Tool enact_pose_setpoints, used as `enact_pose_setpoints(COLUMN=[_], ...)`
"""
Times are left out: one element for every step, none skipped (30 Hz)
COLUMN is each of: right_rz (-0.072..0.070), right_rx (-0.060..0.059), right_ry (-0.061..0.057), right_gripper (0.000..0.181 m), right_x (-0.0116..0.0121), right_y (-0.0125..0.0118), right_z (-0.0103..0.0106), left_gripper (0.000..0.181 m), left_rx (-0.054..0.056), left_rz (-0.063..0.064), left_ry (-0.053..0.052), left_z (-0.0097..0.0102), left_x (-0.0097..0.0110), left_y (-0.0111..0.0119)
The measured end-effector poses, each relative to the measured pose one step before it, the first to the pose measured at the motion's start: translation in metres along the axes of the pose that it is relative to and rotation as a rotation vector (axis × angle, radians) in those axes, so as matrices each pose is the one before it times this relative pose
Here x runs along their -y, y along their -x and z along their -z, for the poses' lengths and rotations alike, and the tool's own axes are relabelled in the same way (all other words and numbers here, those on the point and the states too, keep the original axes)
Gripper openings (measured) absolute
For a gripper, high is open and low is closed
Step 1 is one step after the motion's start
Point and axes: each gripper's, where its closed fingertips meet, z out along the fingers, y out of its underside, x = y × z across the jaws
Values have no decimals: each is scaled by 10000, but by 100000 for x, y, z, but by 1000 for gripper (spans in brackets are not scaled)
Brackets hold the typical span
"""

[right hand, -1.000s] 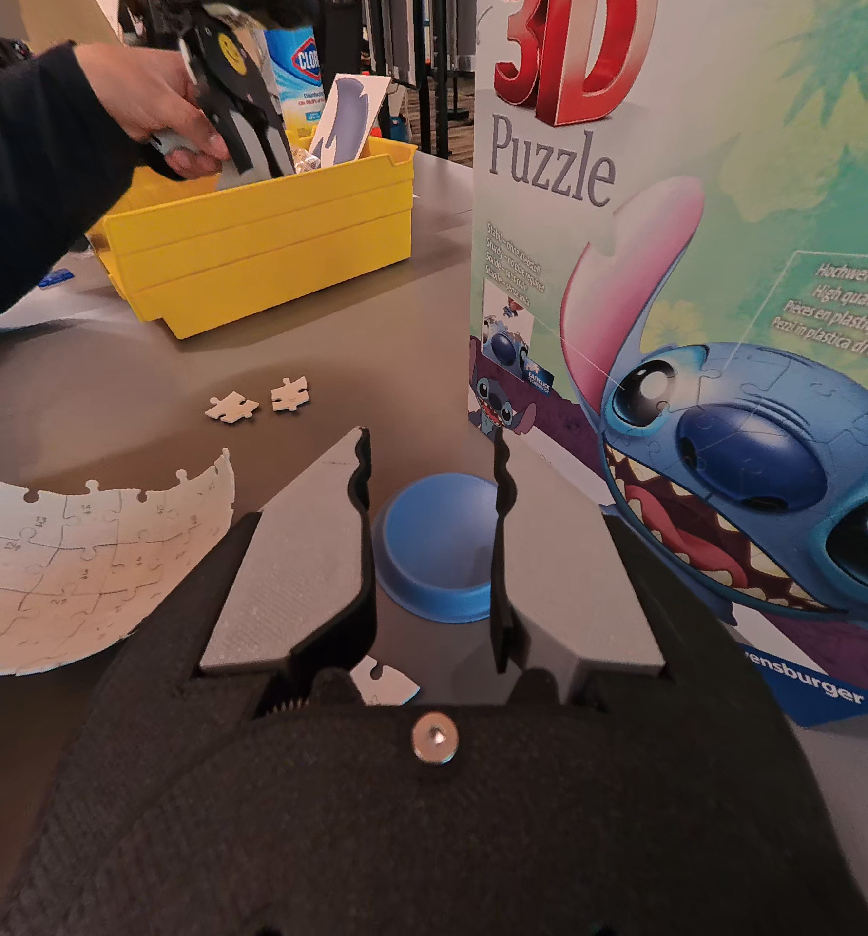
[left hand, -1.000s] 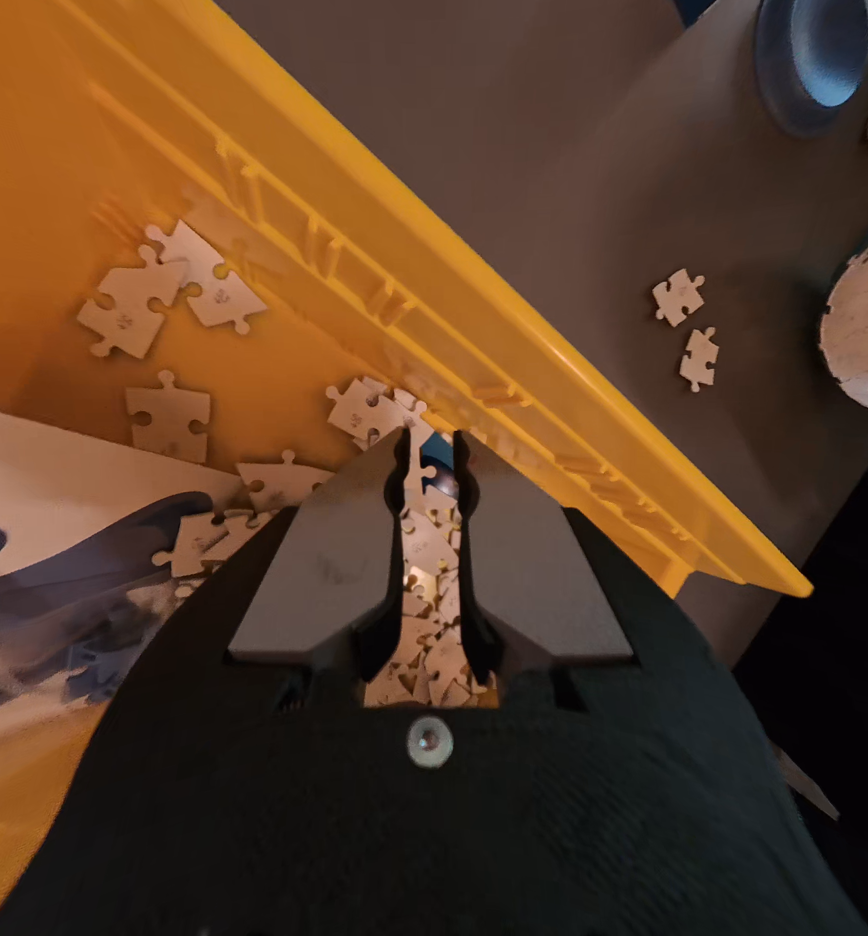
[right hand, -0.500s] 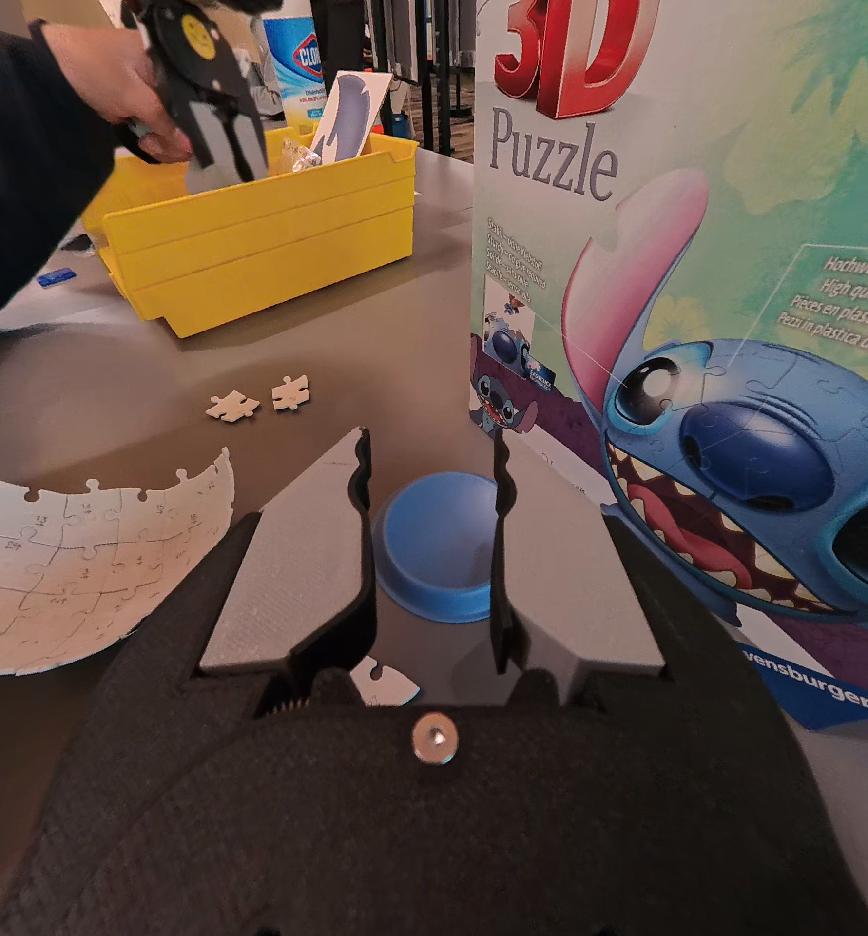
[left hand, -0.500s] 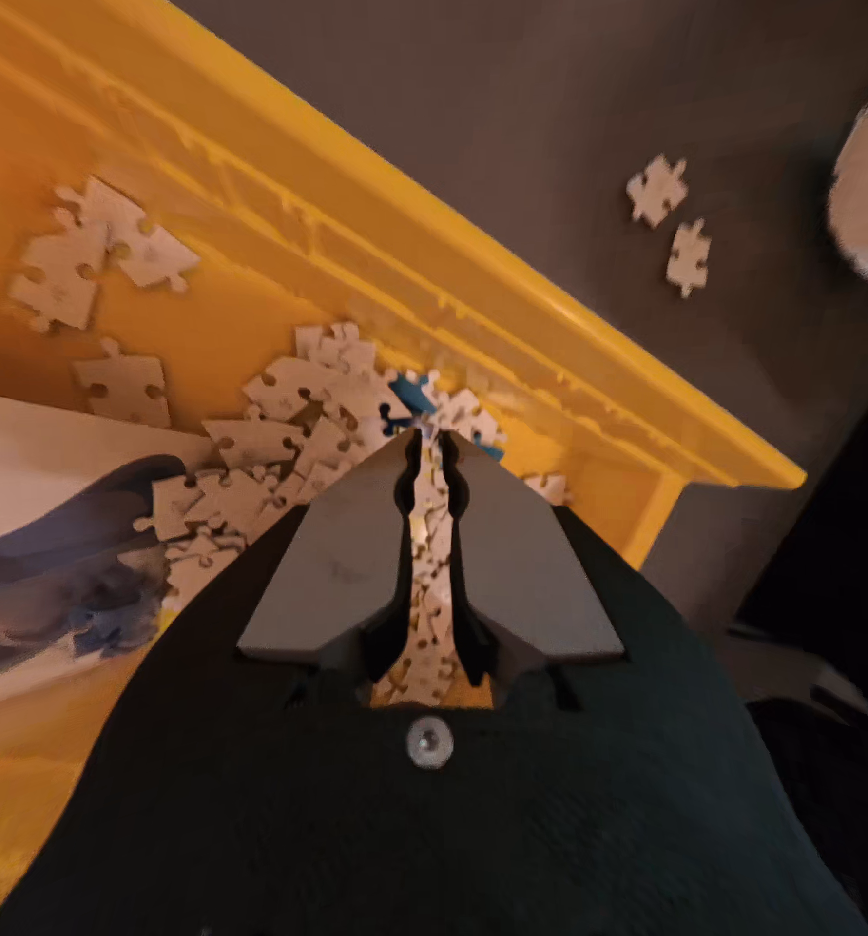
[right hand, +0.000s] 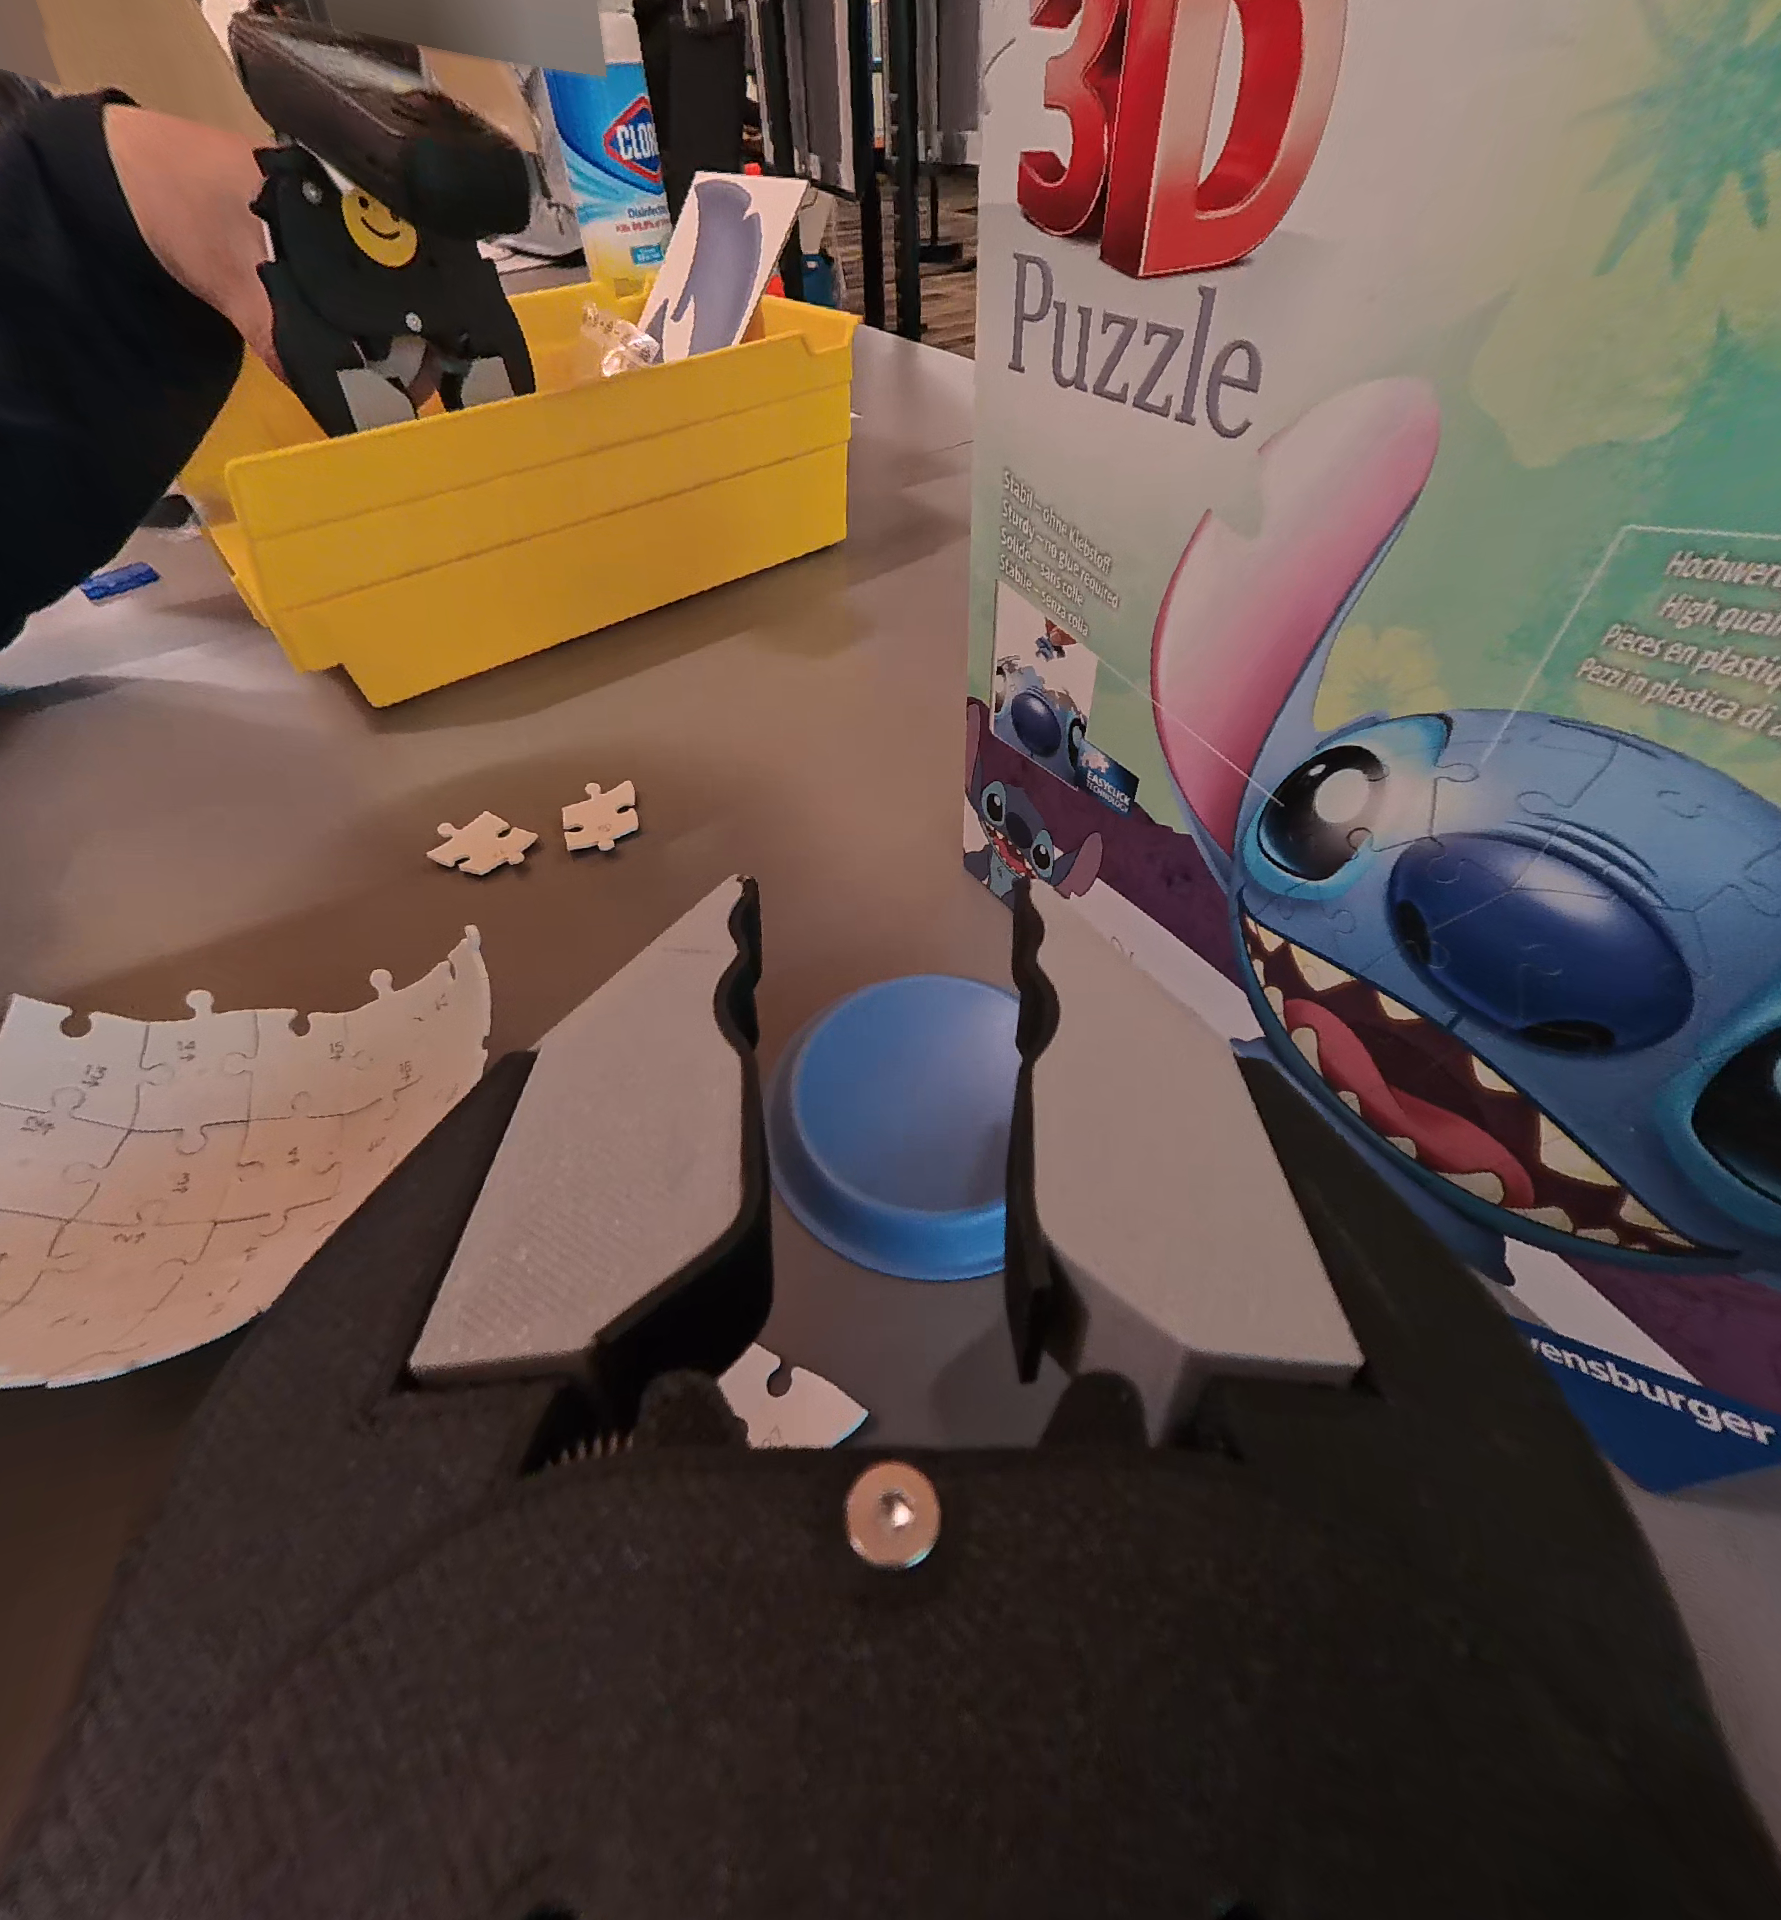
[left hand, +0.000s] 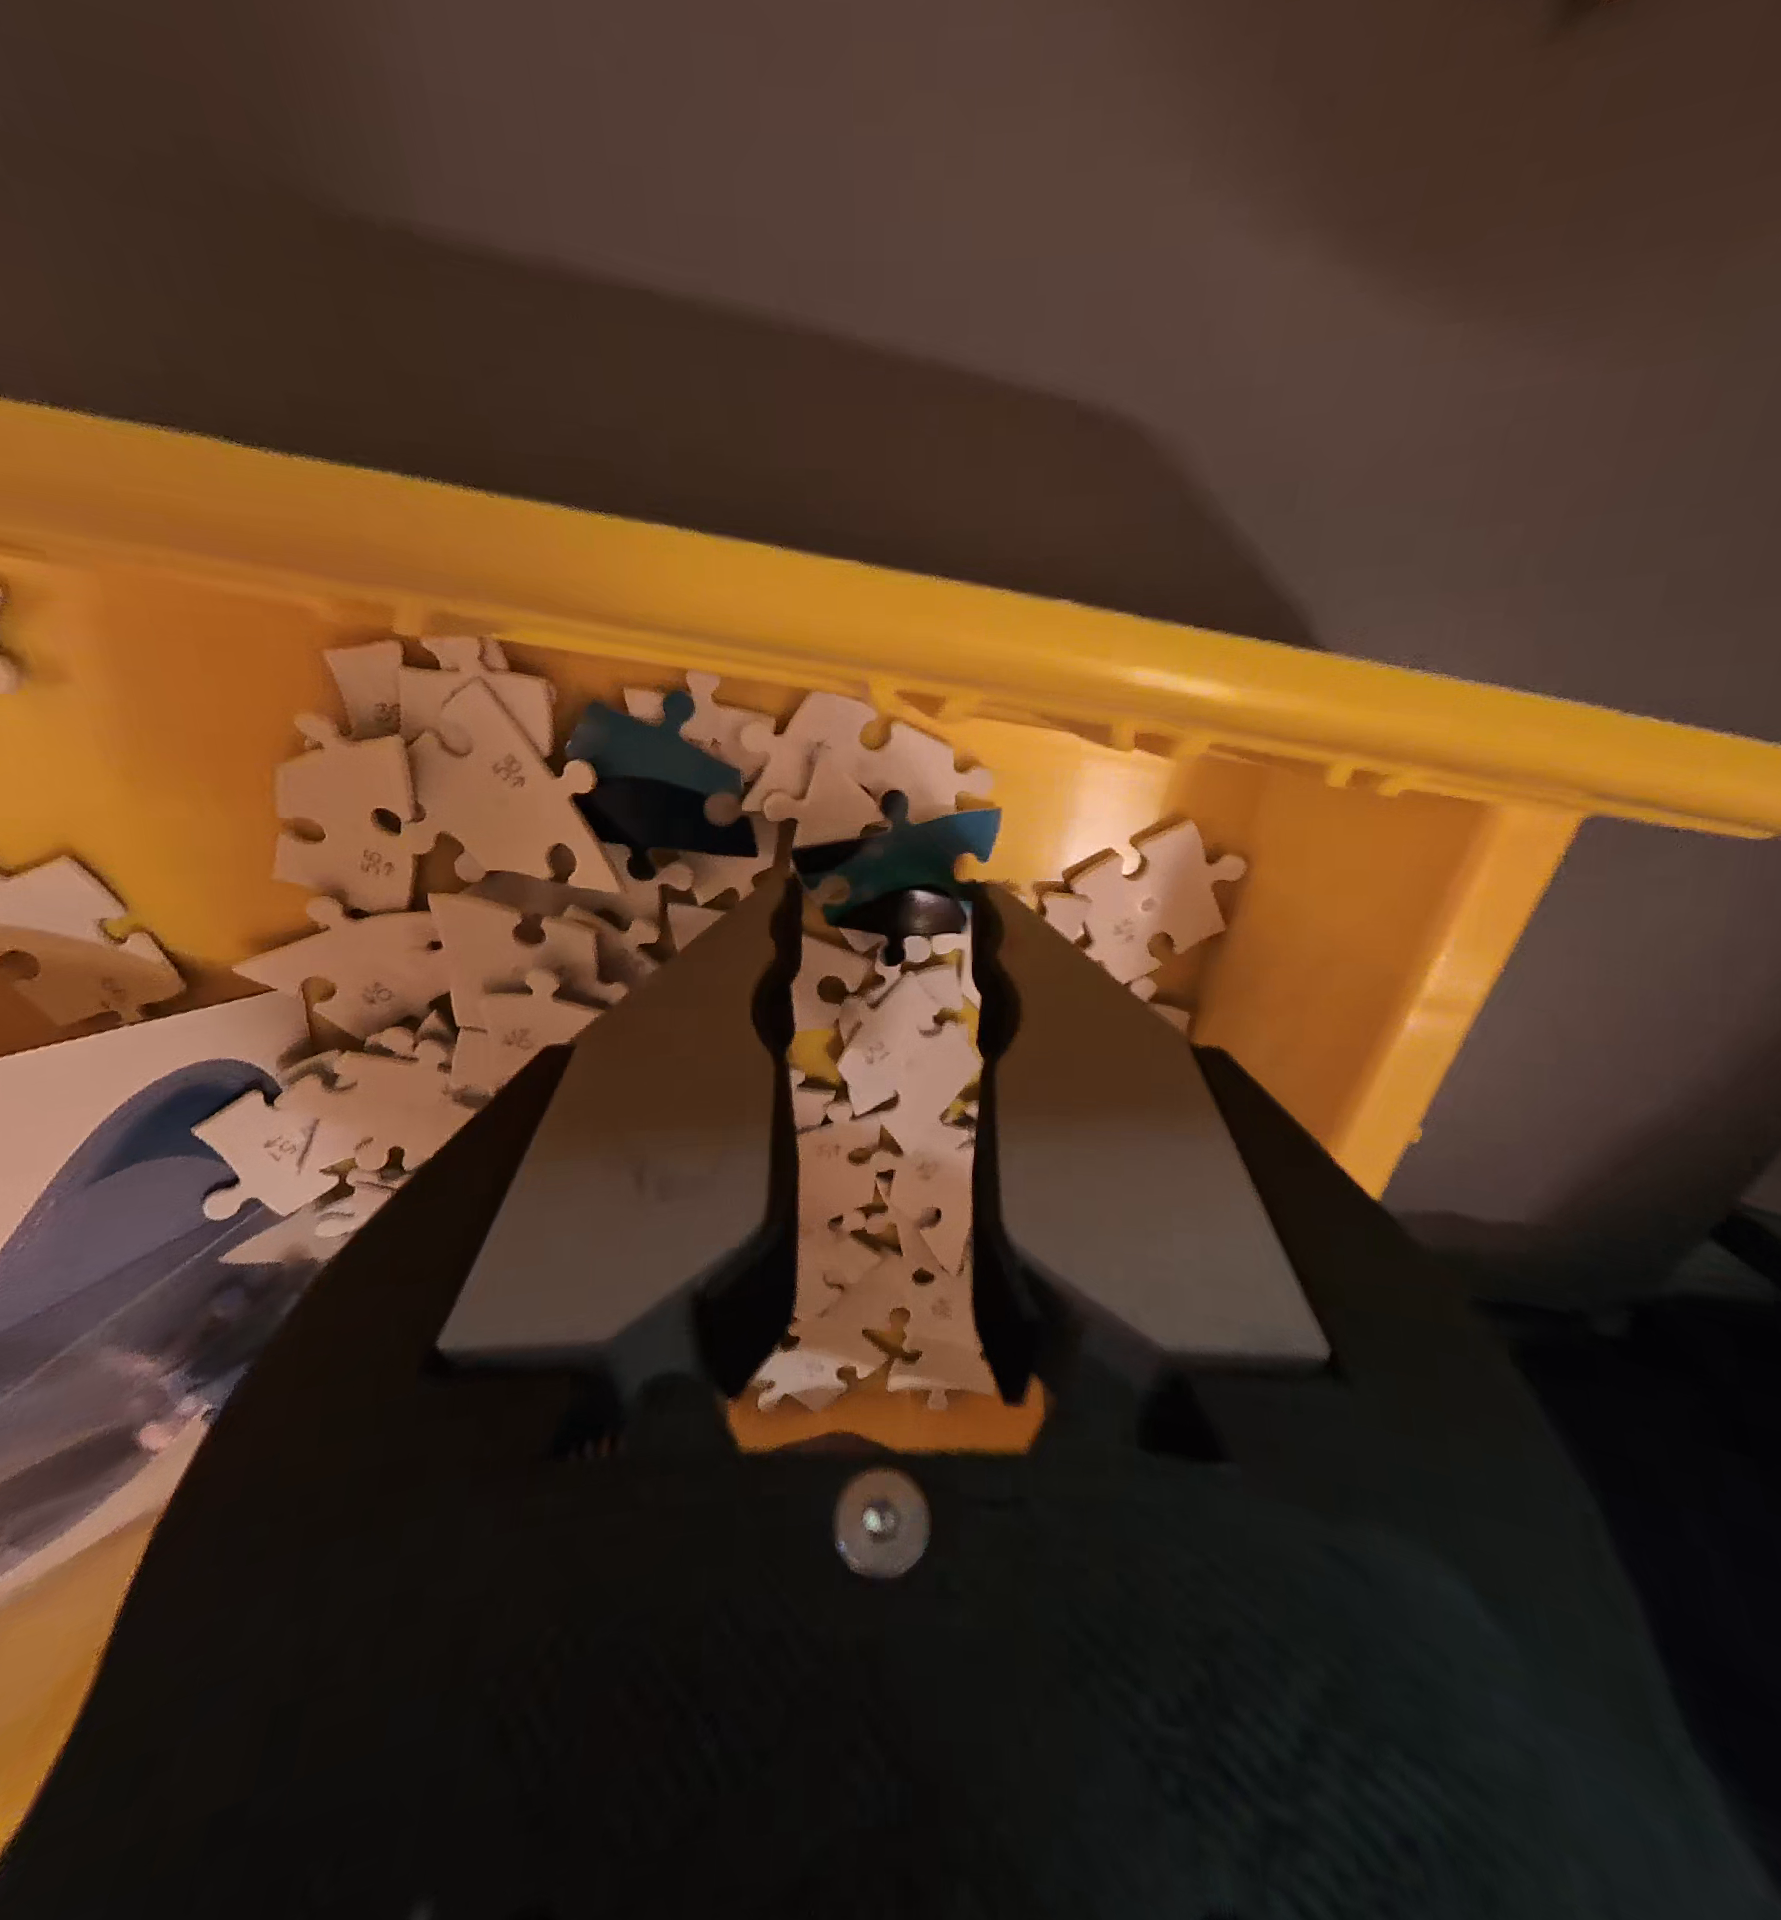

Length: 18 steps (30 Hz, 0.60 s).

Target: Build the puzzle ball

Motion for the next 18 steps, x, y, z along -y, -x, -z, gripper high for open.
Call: enact_pose_setpoints(right_rz=[-25, -16, -1, 10, 15, 18, 16, 7, -4, -14, -24, -21, -7, -3, -11, -19, -22, -19], right_rx=[22, 23, 19, 12, 2, -8, -9, -16, -12, 0, 8, 6, -5, -6, -7, 1, 15, 13], right_ry=[6, 18, 21, 22, 17, 0, -10, -14, -19, -18, -7, -5, -12, -4, 8, 6, 8, 10], right_gripper=[45, 45, 45, 45, 45, 45, 45, 45, 45, 45, 45, 45, 45, 45, 45, 45, 45, 45], right_x=[-27, -36, -52, -35, -23, 11, 28, 30, 33, 34, 4, 3, 11, 1, -29, -37, -48, -39], right_y=[-6, 6, 30, 22, 22, 20, 4, -14, -25, -20, -20, -14, -19, -11, -12, -8, 15, 1], right_z=[-35, -53, -54, -46, -34, -8, 14, 28, 39, 36, 24, 18, 17, 16, -2, 1, -9, -7], left_gripper=[33, 34, 35, 36, 36, 36, 36, 36, 37, 40, 38, 39, 42, 43, 42, 42, 39, 35], left_rx=[-57, -52, -134, -37, -12, -34, -34, 96, 298, 570, 376, 23, -192, 12, 102, 62, 129, 134], left_rz=[-24, -17, -3, 22, 32, 69, 95, 61, -3, -68, -107, -81, -38, -31, -14, 4, -25, -73], left_ry=[17, -17, 20, -34, -88, -41, -22, 29, 134, 196, 92, -40, -69, -17, 9, 0, 18, 29], left_z=[-42, -23, -124, -68, -23, 10, 20, 22, 52, 46, 24, -13, -117, -52, -15, -20, -19, -24], left_x=[-1, 42, -22, 78, 125, 62, 17, -53, -202, -322, -169, 86, 181, 75, -16, -2, -8, 12], left_y=[-153, -136, -236, -63, 21, 36, 44, 226, 481, 807, 456, -108, -421, -88, 67, 33, 159, 197])
